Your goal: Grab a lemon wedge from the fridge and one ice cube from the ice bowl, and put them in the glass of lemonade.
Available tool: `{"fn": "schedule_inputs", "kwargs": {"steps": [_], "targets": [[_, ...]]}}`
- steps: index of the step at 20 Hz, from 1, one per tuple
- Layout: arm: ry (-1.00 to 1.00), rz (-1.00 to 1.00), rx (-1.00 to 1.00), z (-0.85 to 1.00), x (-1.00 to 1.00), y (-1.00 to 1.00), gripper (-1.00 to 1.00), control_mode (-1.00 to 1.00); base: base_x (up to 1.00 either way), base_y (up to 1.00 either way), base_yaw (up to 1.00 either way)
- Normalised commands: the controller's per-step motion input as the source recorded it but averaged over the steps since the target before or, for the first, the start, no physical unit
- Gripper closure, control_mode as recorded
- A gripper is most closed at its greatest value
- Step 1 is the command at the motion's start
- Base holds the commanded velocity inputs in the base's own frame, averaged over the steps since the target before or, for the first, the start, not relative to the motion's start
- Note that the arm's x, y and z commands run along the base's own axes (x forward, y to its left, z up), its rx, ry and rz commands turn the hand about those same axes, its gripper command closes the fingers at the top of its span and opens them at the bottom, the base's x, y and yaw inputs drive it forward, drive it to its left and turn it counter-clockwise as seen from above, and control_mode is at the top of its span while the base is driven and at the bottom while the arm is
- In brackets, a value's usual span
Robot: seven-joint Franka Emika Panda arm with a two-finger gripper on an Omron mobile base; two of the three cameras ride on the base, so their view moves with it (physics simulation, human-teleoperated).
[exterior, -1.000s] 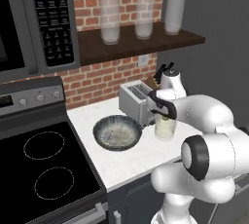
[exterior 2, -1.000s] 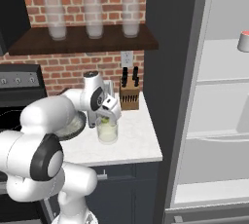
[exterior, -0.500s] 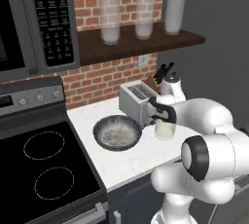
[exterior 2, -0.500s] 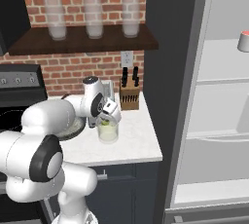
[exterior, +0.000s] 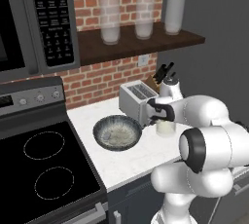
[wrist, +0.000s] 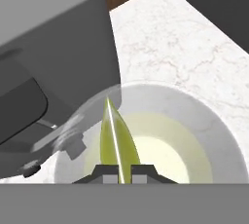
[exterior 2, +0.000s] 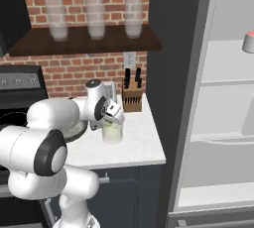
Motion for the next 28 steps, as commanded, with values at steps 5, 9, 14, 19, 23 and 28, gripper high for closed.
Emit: {"fn": "schedule_inputs", "kwargs": {"steps": [5,9,14,19,23,28], "targets": [[0.00,0.00,0.00,0.25,-0.08,0.00,1.00,-1.00,0.00,0.00,0.00],[0.00,0.00,0.00,0.17,-0.12,0.00,1.00,-1.00,0.00,0.00,0.00],[0.00,0.00,0.01,0.04,-0.21,-0.03,1.00,-1.00,0.00,0.00,0.00],[0.00,0.00,0.01,0.23,-0.09,-0.06,1.00,-1.00,0.00,0.00,0.00],[0.00,0.00,0.01,0.05,0.04,-0.15,1.00,-1.00,0.00,0.00,0.00],[0.01,0.00,0.00,0.00,0.13,-0.01,-1.00,-1.00,0.00,0.00,0.00]]}}
